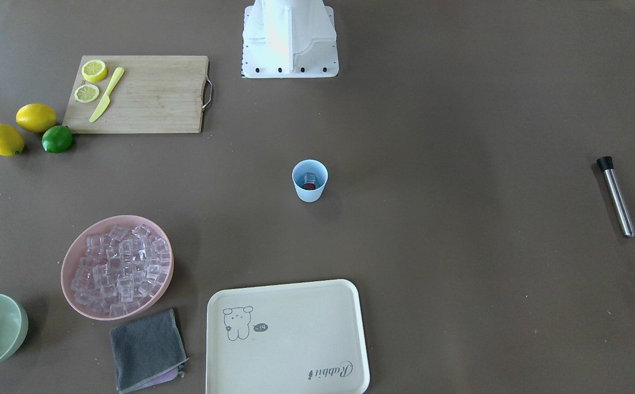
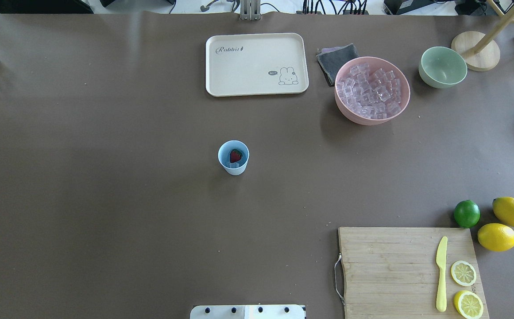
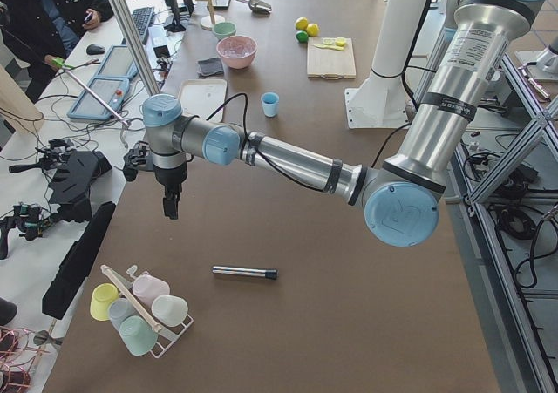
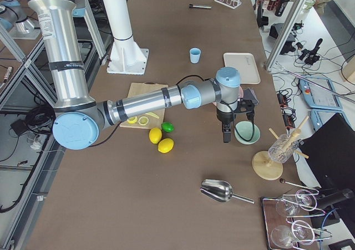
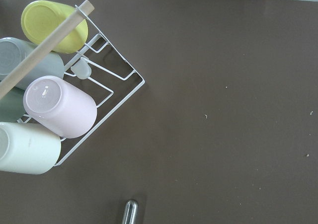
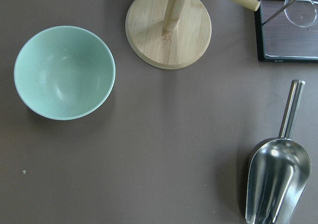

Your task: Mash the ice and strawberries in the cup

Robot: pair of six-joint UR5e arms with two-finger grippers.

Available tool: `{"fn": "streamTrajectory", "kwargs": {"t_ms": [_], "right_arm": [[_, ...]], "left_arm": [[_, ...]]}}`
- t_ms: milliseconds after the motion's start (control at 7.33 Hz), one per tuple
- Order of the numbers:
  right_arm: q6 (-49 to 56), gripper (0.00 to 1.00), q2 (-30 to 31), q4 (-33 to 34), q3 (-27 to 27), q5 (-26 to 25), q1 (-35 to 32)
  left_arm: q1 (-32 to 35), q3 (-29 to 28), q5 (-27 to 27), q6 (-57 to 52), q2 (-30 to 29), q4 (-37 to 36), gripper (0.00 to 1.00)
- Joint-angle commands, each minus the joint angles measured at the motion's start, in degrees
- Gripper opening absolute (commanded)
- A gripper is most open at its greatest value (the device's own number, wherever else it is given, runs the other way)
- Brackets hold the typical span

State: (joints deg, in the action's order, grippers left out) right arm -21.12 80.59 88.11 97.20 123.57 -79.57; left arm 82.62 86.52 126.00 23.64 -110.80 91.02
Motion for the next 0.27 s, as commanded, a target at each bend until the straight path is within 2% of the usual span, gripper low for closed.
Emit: {"fn": "streamTrajectory", "kwargs": {"t_ms": [0, 136], "right_arm": [[0.02, 1.00, 0.45, -0.40, 0.36, -0.08, -0.06], [0.20, 1.00, 0.53, -0.31, 0.45, 0.09, -0.06]], "left_arm": [[-0.17, 1.45, 0.04, 0.00, 2.94, 2.32, 0.98], [-0.17, 1.38, -0.05, 0.00, 3.66, 2.32, 0.98]]}}
